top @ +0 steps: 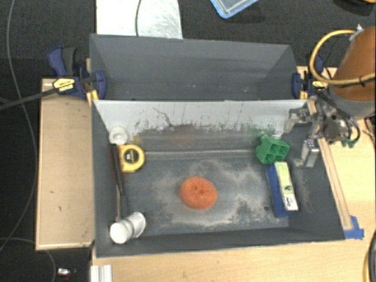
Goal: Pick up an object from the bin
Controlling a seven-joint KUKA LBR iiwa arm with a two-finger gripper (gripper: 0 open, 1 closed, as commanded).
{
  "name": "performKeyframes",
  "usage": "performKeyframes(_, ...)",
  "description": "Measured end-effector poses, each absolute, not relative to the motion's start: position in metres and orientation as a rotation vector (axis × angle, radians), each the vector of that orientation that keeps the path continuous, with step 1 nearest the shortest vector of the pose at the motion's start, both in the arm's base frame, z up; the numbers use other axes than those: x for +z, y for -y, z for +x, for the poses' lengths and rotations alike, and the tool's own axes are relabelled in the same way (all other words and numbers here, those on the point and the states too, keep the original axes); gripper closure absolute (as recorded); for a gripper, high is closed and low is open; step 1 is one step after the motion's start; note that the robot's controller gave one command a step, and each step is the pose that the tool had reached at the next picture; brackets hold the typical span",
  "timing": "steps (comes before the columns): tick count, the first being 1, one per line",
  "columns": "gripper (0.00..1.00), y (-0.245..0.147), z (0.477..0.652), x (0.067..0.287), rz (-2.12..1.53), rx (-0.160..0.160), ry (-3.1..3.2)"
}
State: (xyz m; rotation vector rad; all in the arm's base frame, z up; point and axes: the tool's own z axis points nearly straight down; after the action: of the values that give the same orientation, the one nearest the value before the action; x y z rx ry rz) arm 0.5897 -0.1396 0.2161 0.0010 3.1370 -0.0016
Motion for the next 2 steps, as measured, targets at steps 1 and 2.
performKeyframes(1,0.0,0.093,0.571,0.172,-0.088,-0.002,-3.134)
performKeyframes(2,0.0,0.074,0.555,0.163,-0.299,-0.008,-3.115)
